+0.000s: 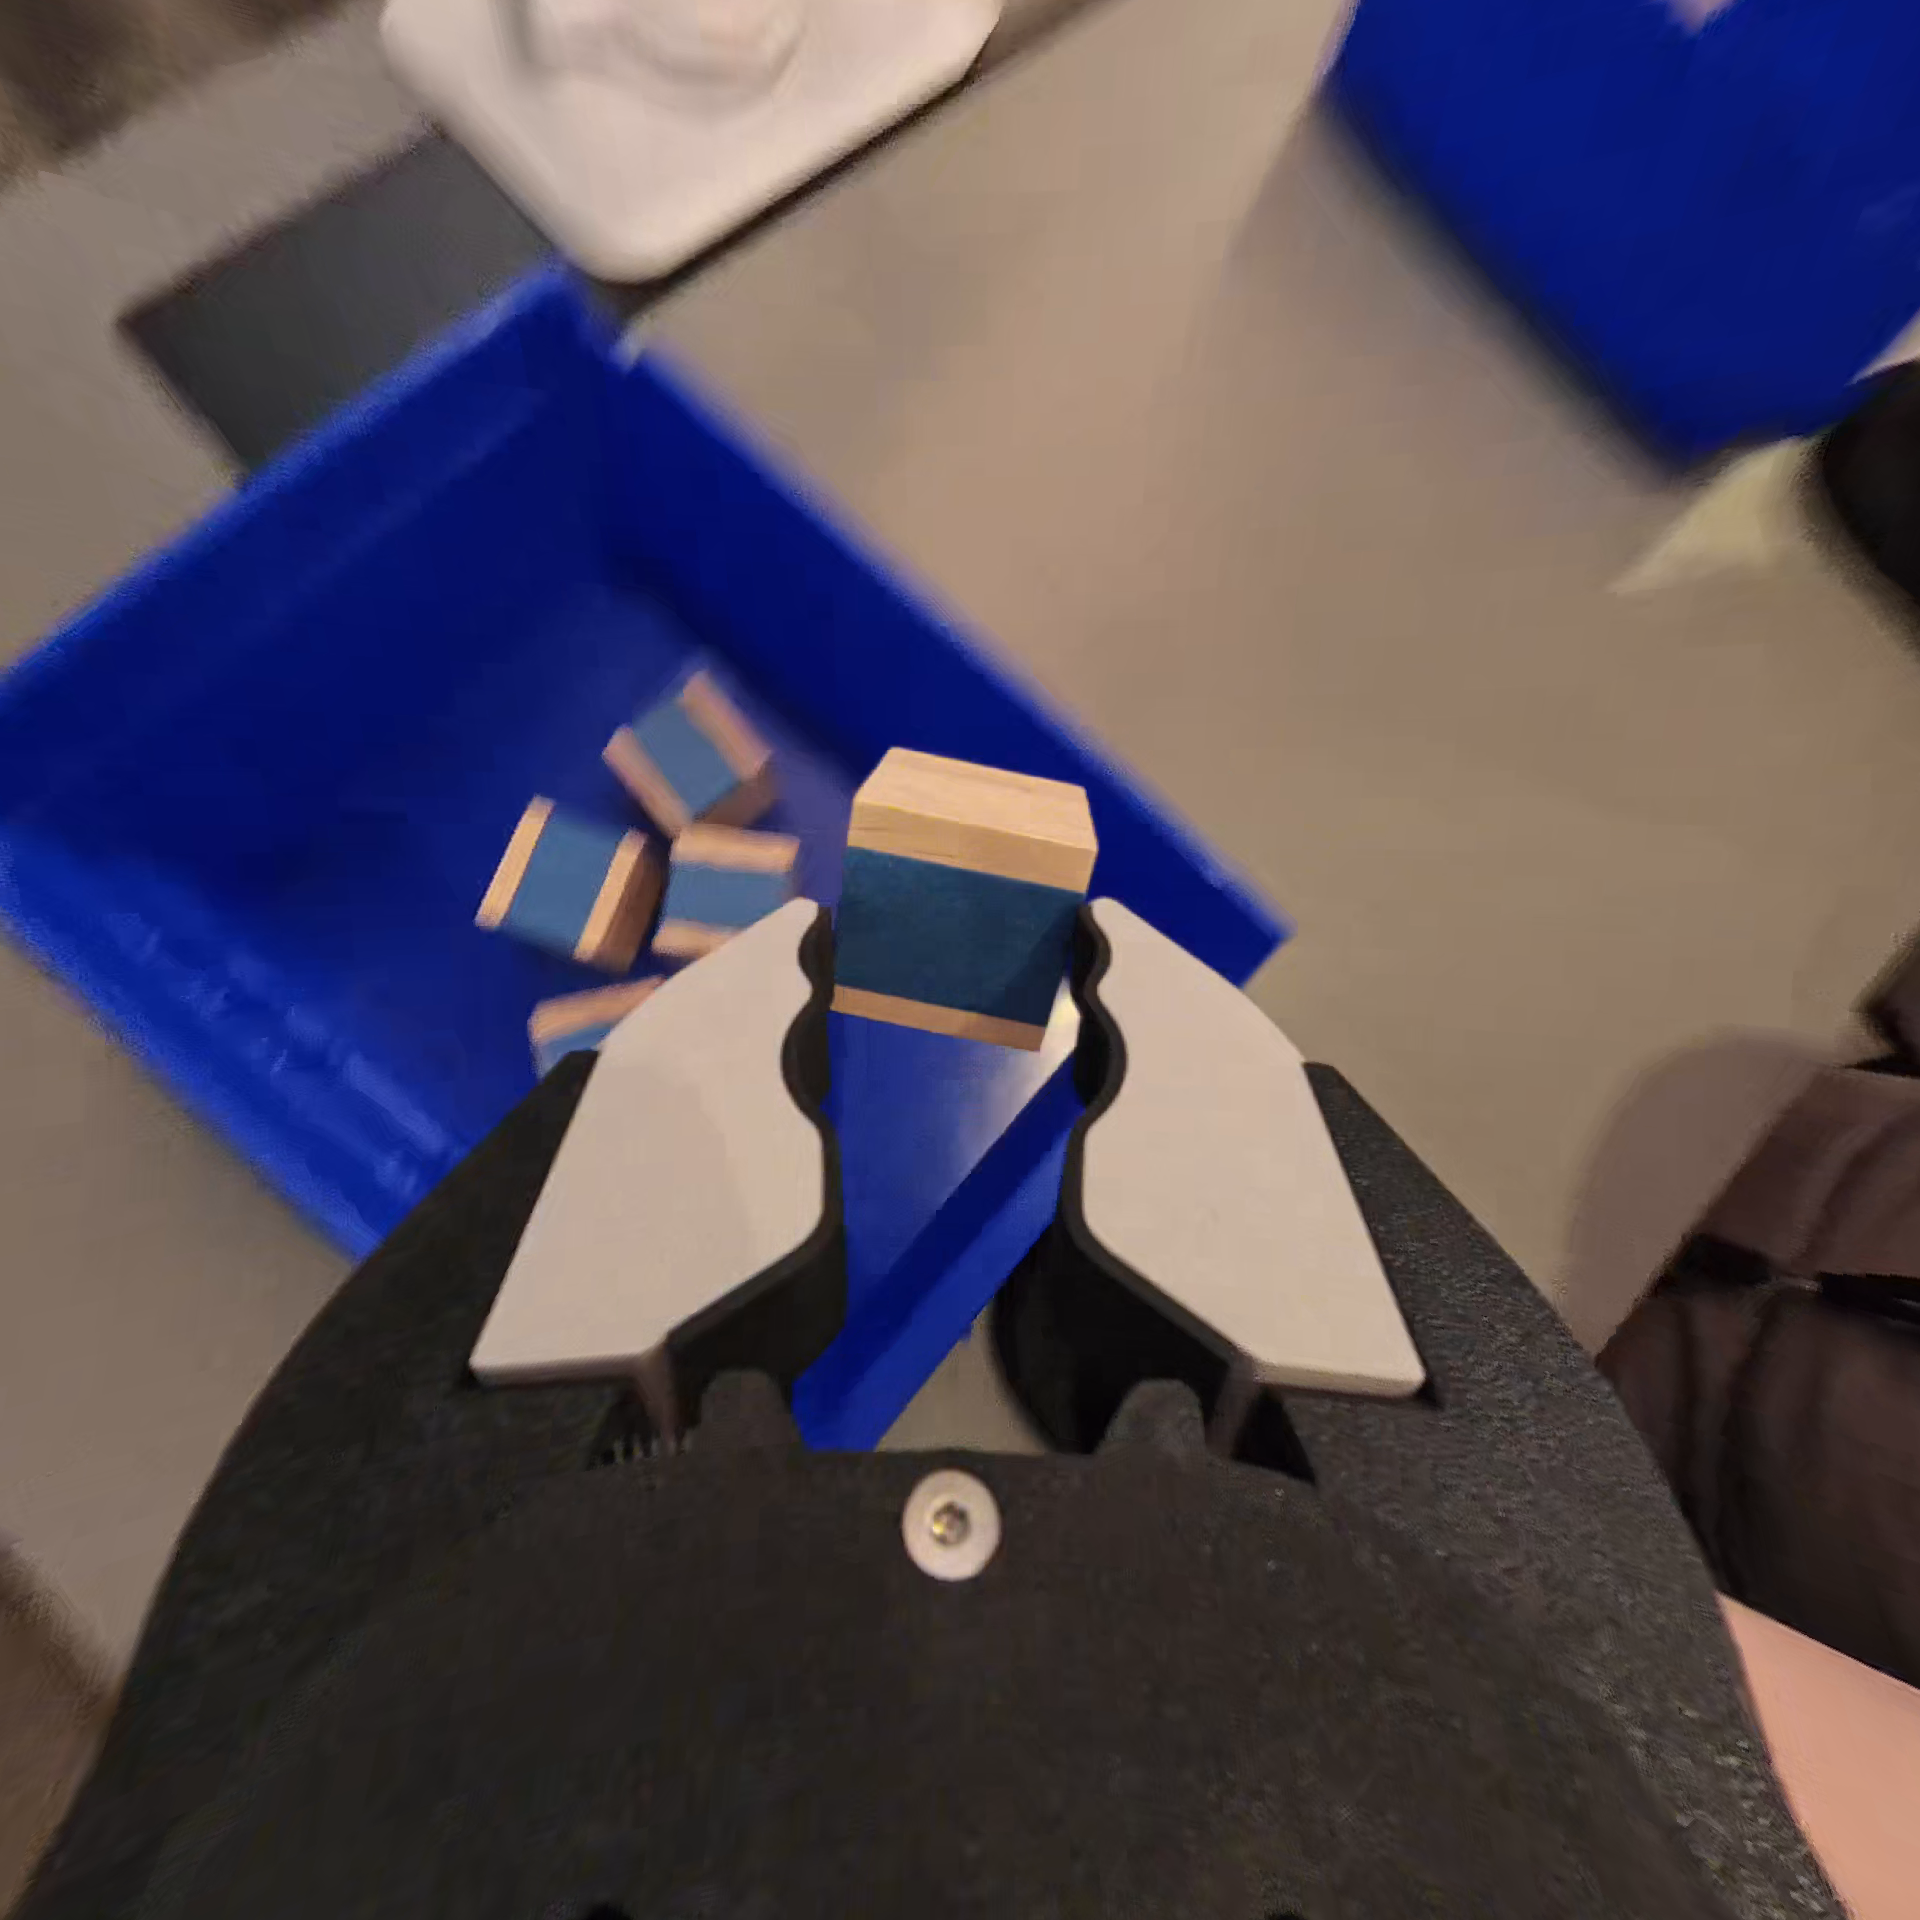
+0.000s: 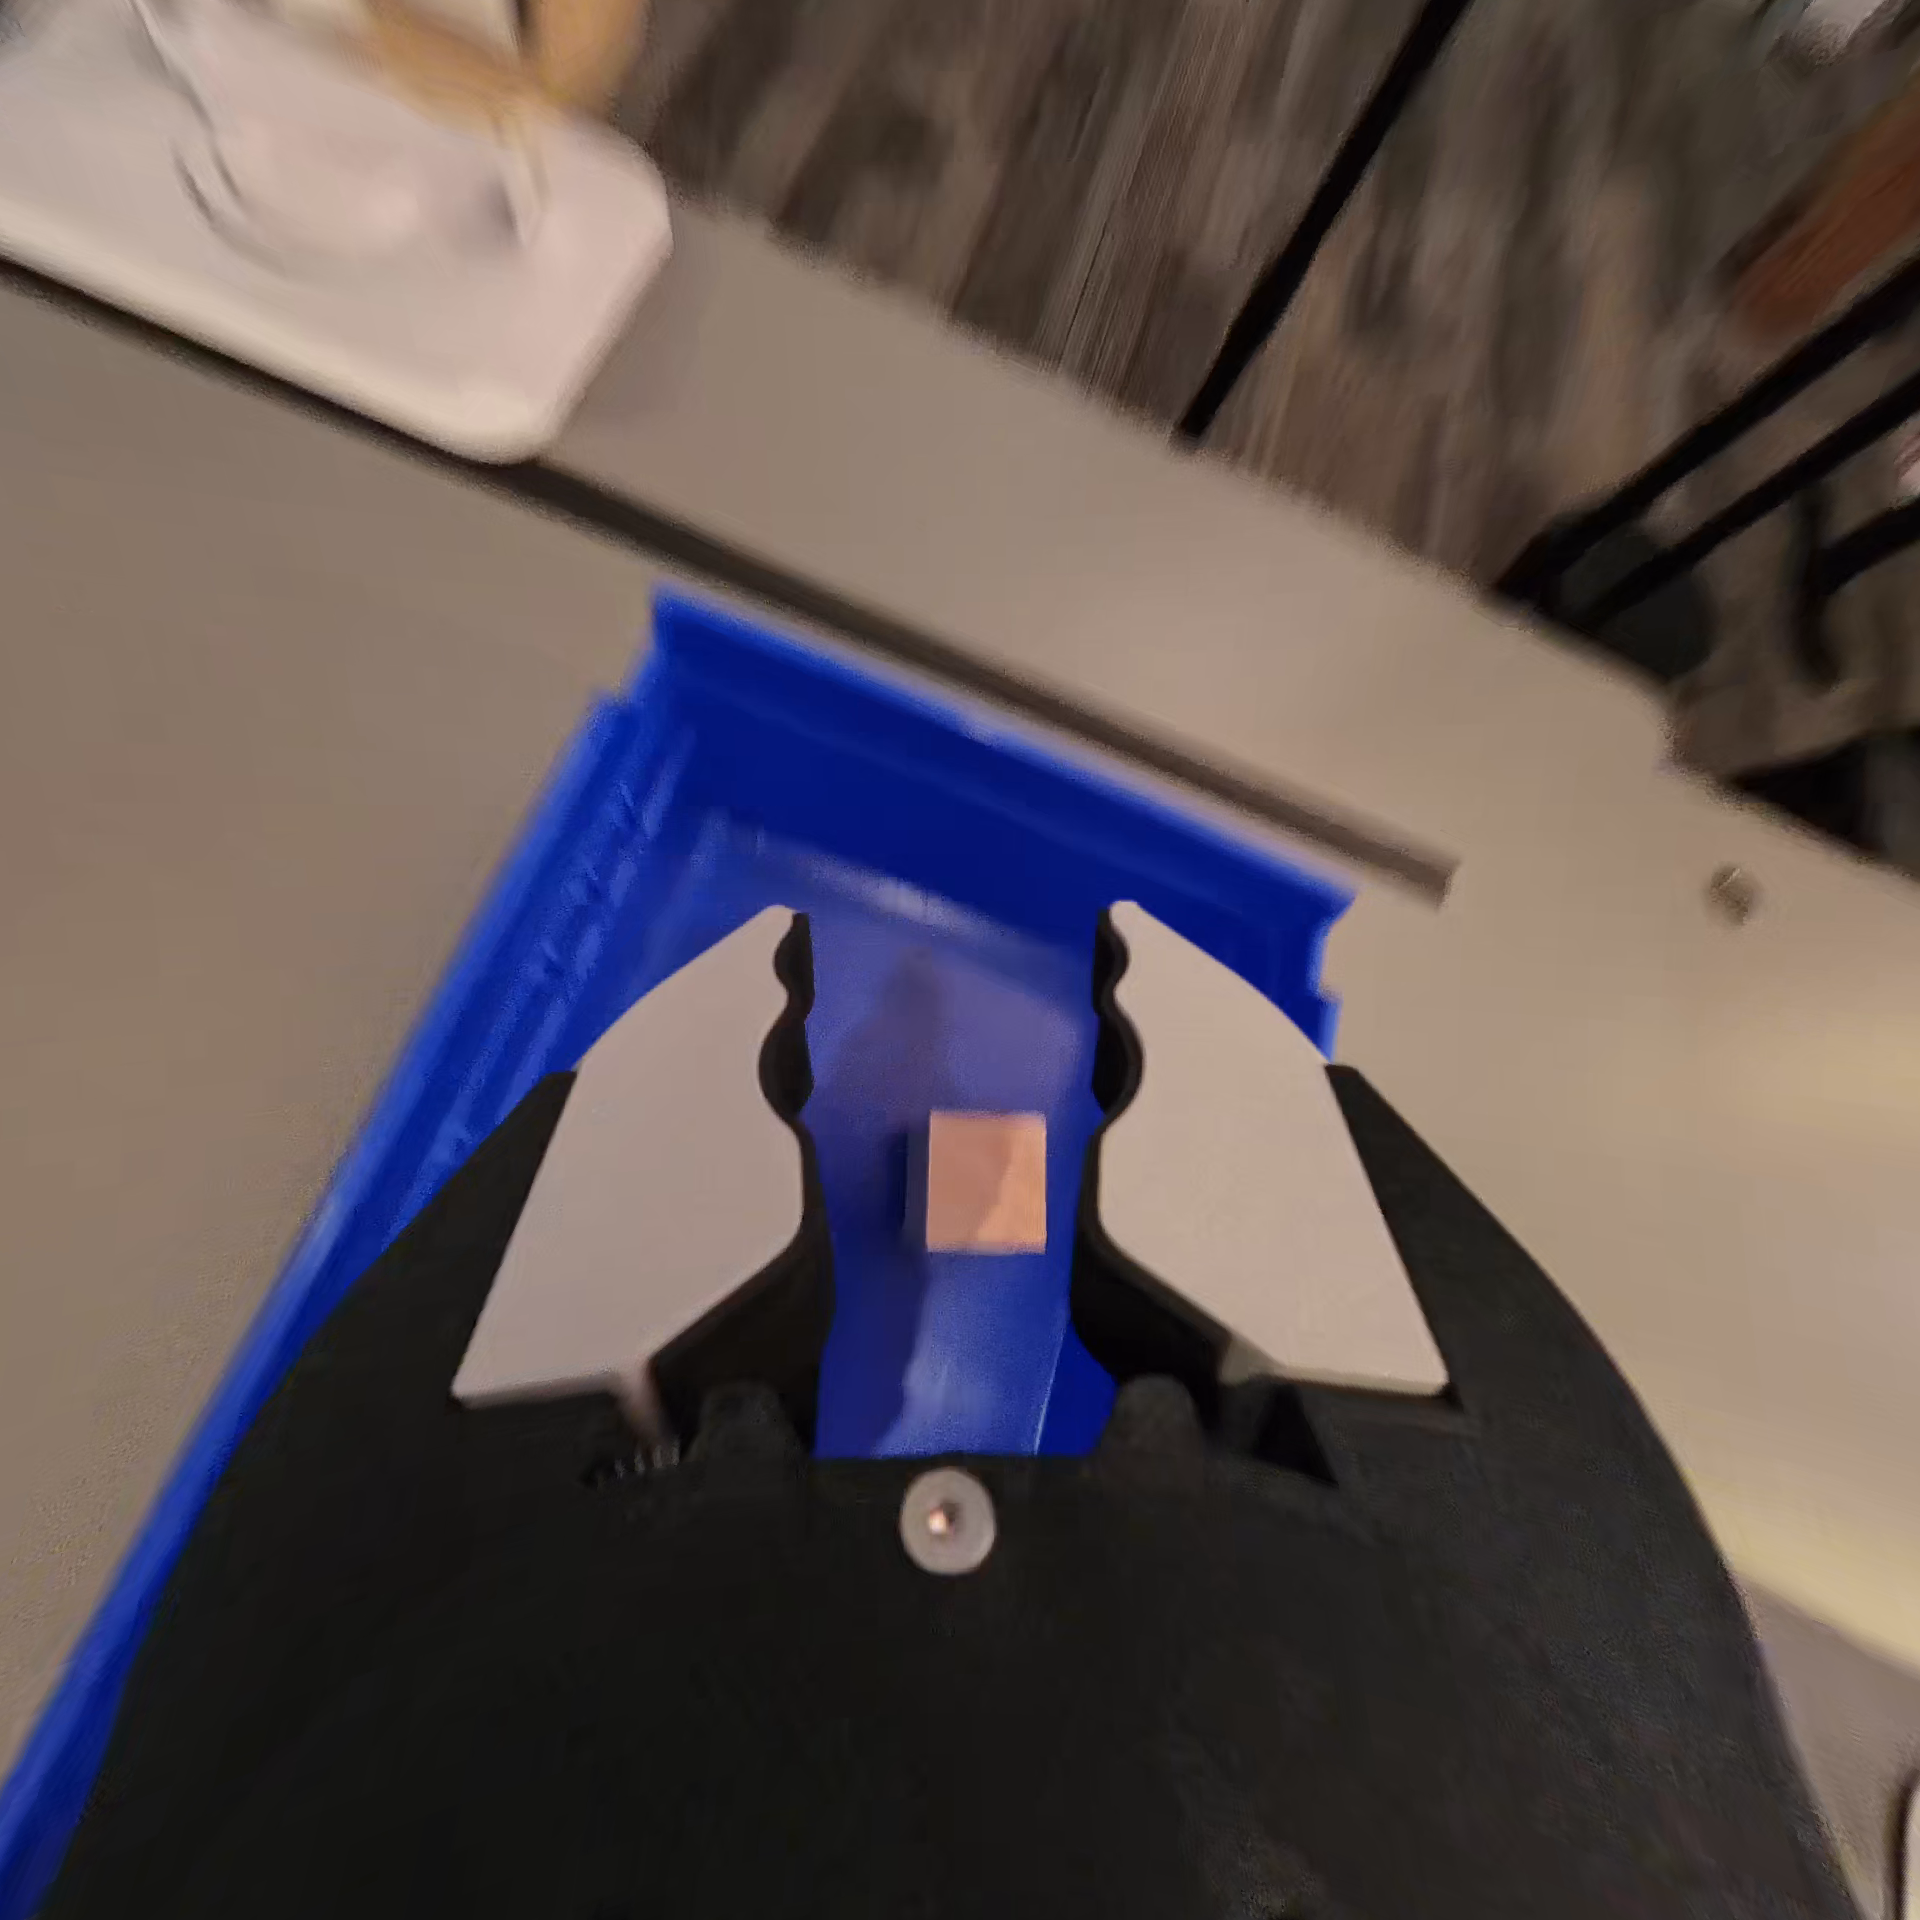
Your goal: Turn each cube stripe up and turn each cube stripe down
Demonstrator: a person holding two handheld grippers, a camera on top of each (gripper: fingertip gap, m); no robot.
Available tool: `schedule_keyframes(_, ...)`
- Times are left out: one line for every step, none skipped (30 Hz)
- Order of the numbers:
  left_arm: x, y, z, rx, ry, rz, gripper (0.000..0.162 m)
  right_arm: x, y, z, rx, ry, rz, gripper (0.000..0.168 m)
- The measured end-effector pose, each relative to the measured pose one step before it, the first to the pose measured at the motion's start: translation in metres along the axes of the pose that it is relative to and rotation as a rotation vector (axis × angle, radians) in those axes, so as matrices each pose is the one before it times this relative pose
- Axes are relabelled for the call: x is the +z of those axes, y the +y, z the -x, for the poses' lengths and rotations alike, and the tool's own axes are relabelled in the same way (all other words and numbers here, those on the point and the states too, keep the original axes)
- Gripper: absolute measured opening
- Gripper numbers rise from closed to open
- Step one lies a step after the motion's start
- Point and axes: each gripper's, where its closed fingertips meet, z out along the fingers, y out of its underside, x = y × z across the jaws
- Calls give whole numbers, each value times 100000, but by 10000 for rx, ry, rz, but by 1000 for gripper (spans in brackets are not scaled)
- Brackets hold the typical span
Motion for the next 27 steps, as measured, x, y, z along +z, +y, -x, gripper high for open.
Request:
schedule_keyframes(-435, -1192, -1401, 277, 754, -696, 44, -1270, -2410, 801, -386, 279, -1218, 56)
schedule_keyframes(-48, -798, -1132, 252, 618, -394, 44, -1210, -2705, 1561, -545, -19, -1365, 60)
schedule_keyframes(264, -428, -745, 213, 399, -136, 44, -1032, -2858, 2541, -670, -457, -1420, 66)
schedule_keyframes(447, -291, -363, 190, 197, -10, 44, -698, -2858, 3314, -663, -800, -1369, 72)
schedule_keyframes(624, -283, -378, 90, 284, -3, 44, -272, -2882, 3760, -525, -917, -1377, 78)
schedule_keyframes(731, -277, -466, -11, 431, 18, 44, 181, -2677, 4182, -402, -1045, -1353, 78)
schedule_keyframes(781, -314, -355, -50, 424, -21, 43, 697, -2184, 4203, -335, -968, -1200, 78)
schedule_keyframes(834, -213, -256, -99, 405, 22, 44, 1130, -1473, 3790, -249, -663, -967, 78)
schedule_keyframes(869, -116, -165, -147, 373, 77, 43, 1266, -673, 3352, -341, -398, -590, 79)
schedule_keyframes(887, -90, -102, -157, 342, 94, 44, 1193, -97, 2869, -426, -183, -270, 85)
schedule_keyframes(885, -178, -105, -80, 341, 47, 44, 908, 282, 2137, -579, 87, 52, 84)
schedule_keyframes(843, -396, -192, -102, 430, -116, 44, 520, 227, 1615, -537, 193, 29, 84)
schedule_keyframes(811, -346, -354, -191, 577, -82, 44, 210, 164, 1321, -365, 97, -37, 84)
schedule_keyframes(758, -472, -163, -185, 444, -164, 43, 68, 278, 815, -209, 127, 58, 84)
schedule_keyframes(697, -485, 5, -151, 288, -172, 43, 19, 394, 282, -25, 196, 105, 83)
schedule_keyframes(678, -301, -142, -106, 306, -69, 43, 50, 480, -68, -22, 177, 158, 83)
schedule_keyframes(679, -164, -352, -51, 351, 4, 43, 65, 508, -326, -119, 186, 204, 81)
schedule_keyframes(655, -124, -503, 13, 373, 17, 43, 36, 461, -512, -93, 230, 179, 79)
schedule_keyframes(642, -150, -568, 34, 390, 4, 43, 32, 378, -384, -31, 133, 117, 79)
schedule_keyframes(614, -210, -502, 12, 353, -41, 43, -14, 254, -133, -11, 0, 40, 76)
schedule_keyframes(561, -255, -312, -27, 248, -71, 43, -77, 92, -97, -95, 56, -26, 73)
schedule_keyframes(510, -178, -178, -71, 170, -34, 43, -114, -39, -112, -225, 126, -62, 69)
schedule_keyframes(485, -58, -80, -64, 121, 24, 43, -180, -163, -181, -251, 169, -97, 61)
schedule_keyframes(406, -12, -72, 24, 101, 34, 43, -219, -197, -285, -209, 225, -102, 48)
schedule_keyframes(305, -147, -165, 81, 145, -72, 43, -192, -152, -400, -166, 253, -69, 45)
schedule_keyframes(119, -318, -222, 70, 160, -195, 43, -121, -182, -309, -68, 110, -82, 45)
schedule_keyframes(54, -227, -186, 14, 125, -134, 43, -52, -176, -254, 56, -61, -32, 45)
